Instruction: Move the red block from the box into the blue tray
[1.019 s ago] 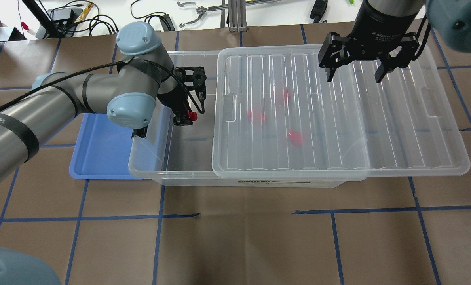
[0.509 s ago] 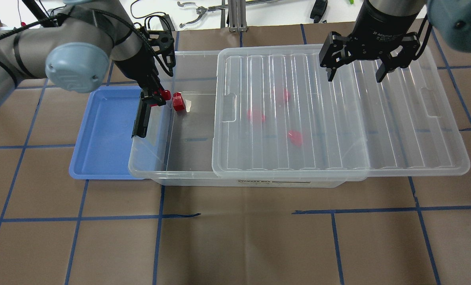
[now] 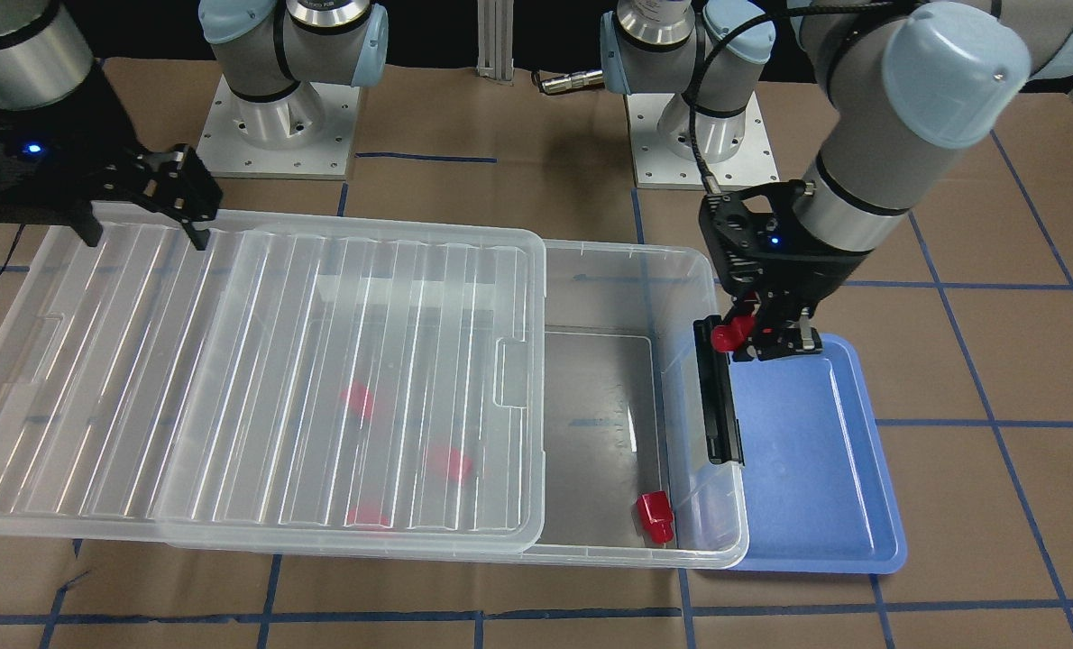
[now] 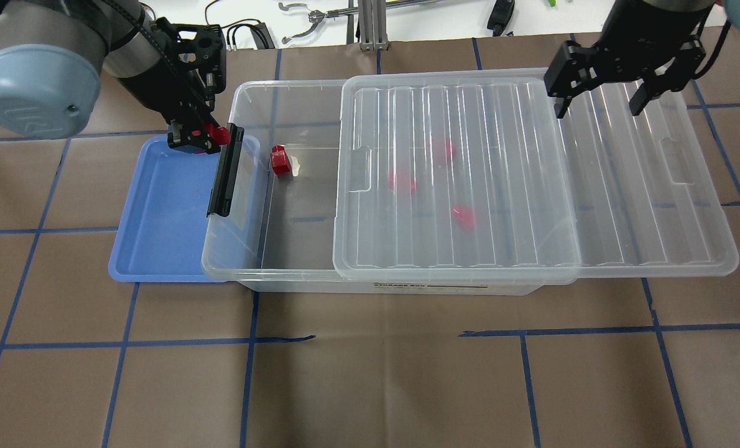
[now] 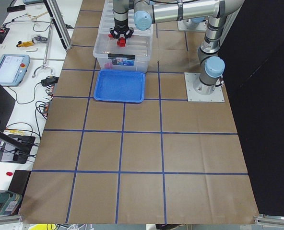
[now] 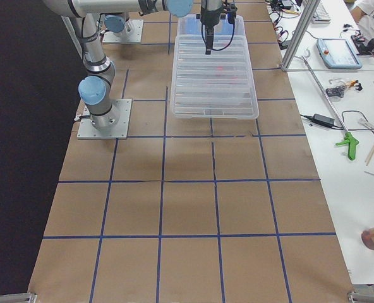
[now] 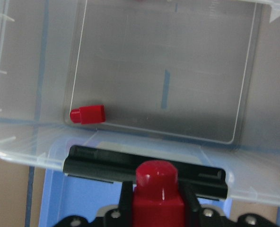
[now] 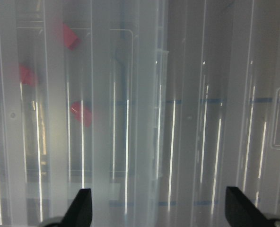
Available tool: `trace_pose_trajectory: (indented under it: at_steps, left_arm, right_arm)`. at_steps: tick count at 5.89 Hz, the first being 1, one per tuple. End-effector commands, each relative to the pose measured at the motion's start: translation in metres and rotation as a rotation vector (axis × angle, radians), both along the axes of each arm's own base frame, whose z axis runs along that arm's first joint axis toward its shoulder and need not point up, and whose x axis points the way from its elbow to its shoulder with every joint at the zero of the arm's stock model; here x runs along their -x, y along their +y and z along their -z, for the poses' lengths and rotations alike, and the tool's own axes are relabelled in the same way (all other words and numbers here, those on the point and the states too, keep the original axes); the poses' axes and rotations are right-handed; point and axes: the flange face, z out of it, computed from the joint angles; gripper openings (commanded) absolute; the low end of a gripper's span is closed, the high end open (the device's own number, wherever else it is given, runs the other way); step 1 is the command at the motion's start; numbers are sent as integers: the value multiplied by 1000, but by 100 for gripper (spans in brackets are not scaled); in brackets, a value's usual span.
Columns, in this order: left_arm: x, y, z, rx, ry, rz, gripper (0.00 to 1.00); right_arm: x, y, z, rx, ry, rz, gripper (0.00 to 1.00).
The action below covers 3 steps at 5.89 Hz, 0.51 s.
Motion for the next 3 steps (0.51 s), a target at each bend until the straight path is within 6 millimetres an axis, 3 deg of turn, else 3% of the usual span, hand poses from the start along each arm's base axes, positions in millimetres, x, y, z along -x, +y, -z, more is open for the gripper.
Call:
trace_pose_trajectory:
  at_steps: [1, 2, 3]
  left_arm:
    - [-81, -6, 20, -17, -1, 61, 23]
    - [-103, -18, 62, -6, -13, 129, 23]
    - [-106, -17, 103, -9, -14, 134, 23]
  right_arm:
    - [116, -6, 20, -39, -11, -31, 100]
    - [164, -7, 36, -62, -25, -44, 100]
    - [207, -14, 56, -65, -32, -44, 100]
